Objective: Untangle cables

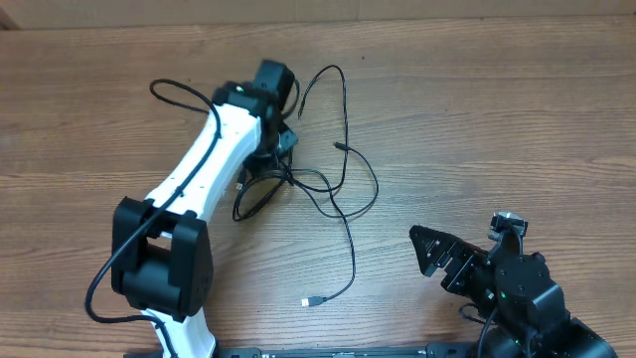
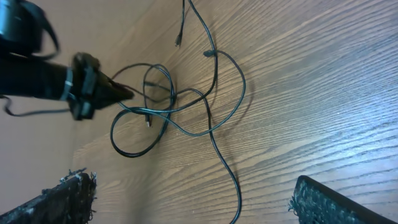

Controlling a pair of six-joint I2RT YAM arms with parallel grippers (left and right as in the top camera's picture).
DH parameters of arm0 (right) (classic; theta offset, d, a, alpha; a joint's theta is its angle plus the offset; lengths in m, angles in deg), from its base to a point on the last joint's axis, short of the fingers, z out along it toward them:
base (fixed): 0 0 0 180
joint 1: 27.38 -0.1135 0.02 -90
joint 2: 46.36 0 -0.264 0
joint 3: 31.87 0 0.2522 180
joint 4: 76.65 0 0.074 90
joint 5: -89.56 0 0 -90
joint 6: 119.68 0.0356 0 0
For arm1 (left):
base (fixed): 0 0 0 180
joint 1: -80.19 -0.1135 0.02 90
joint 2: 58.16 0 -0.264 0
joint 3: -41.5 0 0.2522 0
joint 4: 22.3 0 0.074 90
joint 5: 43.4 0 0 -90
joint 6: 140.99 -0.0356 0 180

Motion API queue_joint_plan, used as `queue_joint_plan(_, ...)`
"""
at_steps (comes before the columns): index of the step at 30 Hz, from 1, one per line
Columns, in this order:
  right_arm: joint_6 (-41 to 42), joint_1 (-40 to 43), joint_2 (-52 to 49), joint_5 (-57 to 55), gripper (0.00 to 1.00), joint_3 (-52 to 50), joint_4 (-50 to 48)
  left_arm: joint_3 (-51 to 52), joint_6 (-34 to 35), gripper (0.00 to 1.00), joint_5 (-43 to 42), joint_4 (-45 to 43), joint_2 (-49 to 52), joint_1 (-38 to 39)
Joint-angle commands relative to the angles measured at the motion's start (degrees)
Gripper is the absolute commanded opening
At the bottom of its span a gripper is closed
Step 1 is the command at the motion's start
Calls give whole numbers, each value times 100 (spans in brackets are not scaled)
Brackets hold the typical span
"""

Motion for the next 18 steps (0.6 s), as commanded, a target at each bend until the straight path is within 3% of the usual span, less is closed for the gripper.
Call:
queue_joint_plan(1,-22,15,-44,-46,100,-39,-160,-949,-560,4,-549,380,-136,-92)
queue_joint_plan(6,-26,11,-317,286,100,-264,-935,-1829,-935,4,-859,914,-155,-81)
queue_joint_plan(13,-24,11,-1718,1228,100,-380,-2076,-2645,-1130,4,-1290,1628,-155,-83)
queue_joint_plan(18,-24,11,-2885,1790,100,-380,-2975,-2940,-1720,4,-2004,1764,-155,-87)
